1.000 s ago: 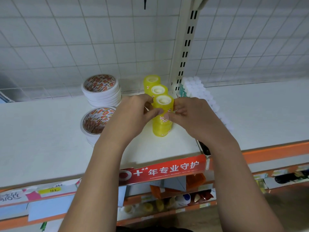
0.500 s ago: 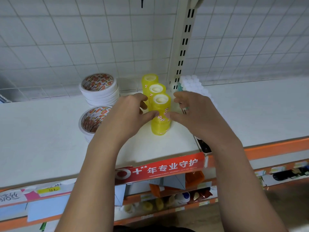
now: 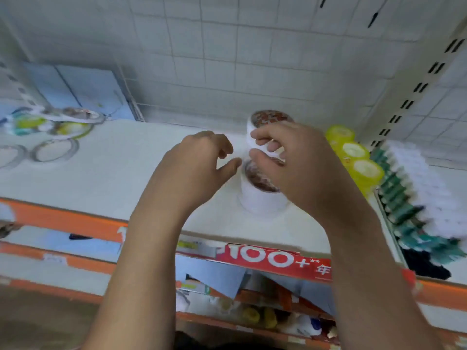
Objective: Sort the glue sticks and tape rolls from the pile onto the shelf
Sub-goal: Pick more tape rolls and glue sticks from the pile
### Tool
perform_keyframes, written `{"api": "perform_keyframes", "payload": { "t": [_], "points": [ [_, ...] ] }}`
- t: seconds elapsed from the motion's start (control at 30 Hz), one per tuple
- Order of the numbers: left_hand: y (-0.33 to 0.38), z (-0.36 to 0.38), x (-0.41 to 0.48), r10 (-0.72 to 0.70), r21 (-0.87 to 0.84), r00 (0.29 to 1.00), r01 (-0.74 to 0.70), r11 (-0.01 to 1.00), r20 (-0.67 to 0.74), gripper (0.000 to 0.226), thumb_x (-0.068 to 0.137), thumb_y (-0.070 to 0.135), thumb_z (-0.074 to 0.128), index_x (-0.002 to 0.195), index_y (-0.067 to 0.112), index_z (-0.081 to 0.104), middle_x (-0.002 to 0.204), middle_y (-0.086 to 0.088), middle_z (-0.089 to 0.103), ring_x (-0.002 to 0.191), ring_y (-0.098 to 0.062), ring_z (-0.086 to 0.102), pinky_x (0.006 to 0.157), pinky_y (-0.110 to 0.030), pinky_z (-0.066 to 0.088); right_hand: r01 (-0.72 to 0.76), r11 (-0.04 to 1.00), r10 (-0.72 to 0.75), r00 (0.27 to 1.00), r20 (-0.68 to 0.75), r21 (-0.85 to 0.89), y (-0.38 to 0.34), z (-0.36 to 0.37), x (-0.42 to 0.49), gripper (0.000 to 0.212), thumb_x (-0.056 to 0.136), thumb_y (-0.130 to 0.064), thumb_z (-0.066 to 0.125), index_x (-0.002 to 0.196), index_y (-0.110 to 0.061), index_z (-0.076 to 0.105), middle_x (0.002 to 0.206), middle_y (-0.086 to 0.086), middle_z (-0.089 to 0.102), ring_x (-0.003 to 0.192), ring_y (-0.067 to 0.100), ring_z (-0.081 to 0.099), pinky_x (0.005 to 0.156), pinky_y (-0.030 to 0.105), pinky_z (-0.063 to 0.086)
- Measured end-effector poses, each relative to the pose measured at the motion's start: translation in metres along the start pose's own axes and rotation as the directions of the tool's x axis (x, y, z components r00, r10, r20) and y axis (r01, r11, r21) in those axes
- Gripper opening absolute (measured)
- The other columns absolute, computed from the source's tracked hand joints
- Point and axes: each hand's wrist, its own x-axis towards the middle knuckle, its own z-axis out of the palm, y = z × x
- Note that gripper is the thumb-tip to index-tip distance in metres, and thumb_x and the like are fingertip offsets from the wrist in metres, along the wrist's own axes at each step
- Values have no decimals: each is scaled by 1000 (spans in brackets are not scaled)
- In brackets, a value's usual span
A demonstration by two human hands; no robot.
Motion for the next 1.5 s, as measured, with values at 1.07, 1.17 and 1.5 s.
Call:
{"api": "perform_keyframes", "payload": {
  "t": [1.07, 1.17, 1.5],
  "points": [
    [-422, -107, -44, -458, 148, 887, 446, 883, 57, 67, 79, 53, 69, 136, 24, 49, 142, -10, 39, 134, -31, 33, 104, -46, 35, -105, 989, 139, 907, 398, -106, -246, 341, 155, 62, 86, -47, 66, 137, -17, 50, 140, 9, 44, 125, 33, 40, 103, 41, 38],
    [-429, -111, -44, -454, 92, 889, 448, 889, 62, 61, 76, 51, 72, 128, 23, 57, 135, -6, 50, 126, -29, 44, 102, -45, 41, -156, 981, 190, 894, 406, -116, -250, 346, 161, 71, 81, -56, 67, 136, -17, 46, 138, 10, 44, 123, 35, 38, 101, 43, 38],
    [-408, -121, -44, -420, -21, 905, 422, 906, 62, 59, 70, 53, 73, 118, 23, 59, 129, -7, 46, 122, -29, 42, 101, -44, 41, -174, 971, 230, 869, 438, -165, -249, 337, 158, 76, 79, -46, 69, 142, -15, 39, 128, 14, 48, 119, 34, 38, 97, 40, 39]
  ]
}}
